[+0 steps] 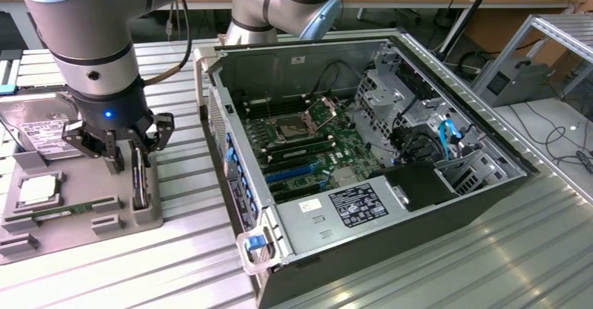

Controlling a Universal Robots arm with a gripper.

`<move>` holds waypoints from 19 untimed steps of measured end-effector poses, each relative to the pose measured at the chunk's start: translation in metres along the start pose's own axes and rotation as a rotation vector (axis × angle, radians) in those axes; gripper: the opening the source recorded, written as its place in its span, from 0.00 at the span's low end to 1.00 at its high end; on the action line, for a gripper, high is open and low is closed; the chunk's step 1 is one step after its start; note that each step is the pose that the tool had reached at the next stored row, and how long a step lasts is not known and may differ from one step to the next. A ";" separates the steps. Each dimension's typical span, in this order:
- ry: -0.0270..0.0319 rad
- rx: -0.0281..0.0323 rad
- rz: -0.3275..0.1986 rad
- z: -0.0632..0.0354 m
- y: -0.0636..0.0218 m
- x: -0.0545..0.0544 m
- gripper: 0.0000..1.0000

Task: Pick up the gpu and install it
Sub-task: 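Pick up the gpu and move the gpu toward the slot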

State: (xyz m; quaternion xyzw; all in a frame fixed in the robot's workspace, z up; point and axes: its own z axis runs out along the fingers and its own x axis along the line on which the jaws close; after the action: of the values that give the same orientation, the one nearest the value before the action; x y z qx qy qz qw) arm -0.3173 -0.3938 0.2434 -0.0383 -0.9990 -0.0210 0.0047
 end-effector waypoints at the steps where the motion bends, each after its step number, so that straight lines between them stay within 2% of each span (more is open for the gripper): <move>1: -0.0001 -0.0001 0.000 0.0000 0.0000 0.000 0.44; 19: -0.0001 0.0003 0.000 0.0016 0.0004 -0.005 0.44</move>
State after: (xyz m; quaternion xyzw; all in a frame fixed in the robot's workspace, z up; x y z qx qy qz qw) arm -0.3126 -0.3936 0.2418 -0.0383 -0.9990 -0.0208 0.0047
